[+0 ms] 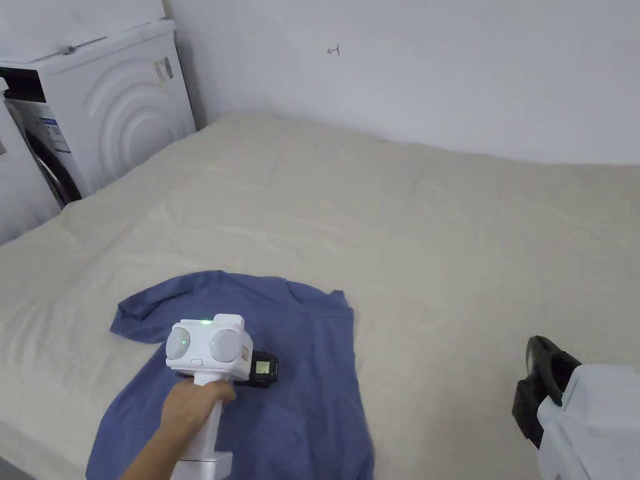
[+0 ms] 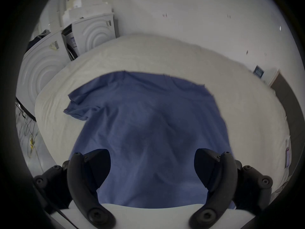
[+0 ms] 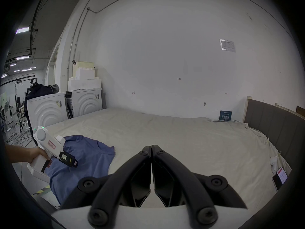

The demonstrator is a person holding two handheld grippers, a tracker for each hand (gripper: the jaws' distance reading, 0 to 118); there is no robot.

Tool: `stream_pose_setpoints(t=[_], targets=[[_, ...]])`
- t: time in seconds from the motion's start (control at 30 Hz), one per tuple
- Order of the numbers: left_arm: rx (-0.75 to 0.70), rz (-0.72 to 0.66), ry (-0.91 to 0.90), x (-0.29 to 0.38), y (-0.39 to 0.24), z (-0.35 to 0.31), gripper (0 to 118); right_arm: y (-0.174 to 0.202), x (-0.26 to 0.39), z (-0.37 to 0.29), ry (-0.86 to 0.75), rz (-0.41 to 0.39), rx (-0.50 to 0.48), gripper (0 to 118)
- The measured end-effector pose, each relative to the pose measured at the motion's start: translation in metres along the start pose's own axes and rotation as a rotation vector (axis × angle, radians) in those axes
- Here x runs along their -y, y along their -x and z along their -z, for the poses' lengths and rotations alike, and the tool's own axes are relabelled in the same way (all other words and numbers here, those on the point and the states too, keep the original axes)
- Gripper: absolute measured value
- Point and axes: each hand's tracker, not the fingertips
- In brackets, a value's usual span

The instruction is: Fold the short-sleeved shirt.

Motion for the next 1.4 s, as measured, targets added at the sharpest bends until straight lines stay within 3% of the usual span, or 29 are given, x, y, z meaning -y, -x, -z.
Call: stream_pose_setpoints(t=[0.13,0.2,0.27,0.4,0.53,0.63,0.83,1.17,1.4], targets=[[-0.003,-0.021,0.058,0.008,-0.002,0.02,83,-0.01,0.005,-0.002,0.016,-0.002,0.02,0],[0.02,-0.121,0.043,0.014,-0.009,-0.006,79,-0.015,0.007,-0.003,0.023,-0.001,0.027,0],[0.034,-0.102,0.038,0.013,-0.014,-0.013,70,-0.019,0.008,-0.006,0.025,0.003,0.037,0],[0.024,-0.042,0.01,0.016,-0.016,-0.021,0,-0.028,0.006,-0.014,0.018,0.028,0.054,0],[0.073,-0.076,-0.079,0.019,-0.01,-0.041,0,-0.04,0.001,-0.026,-0.002,0.044,0.068,0],[0.187,-0.129,-0.149,0.012,0.003,-0.059,0,-0.049,-0.006,-0.037,-0.02,0.035,0.077,0],[0.283,-0.055,-0.301,-0.004,-0.018,-0.116,0,-0.071,-0.013,-0.059,-0.053,0.022,0.114,0],[0.572,0.095,-0.492,-0.051,-0.128,-0.221,0,-0.109,-0.019,-0.099,-0.101,0.035,0.215,0],[0.76,0.274,-0.495,-0.049,-0.236,-0.261,0,-0.136,-0.019,-0.122,-0.119,0.038,0.299,0]])
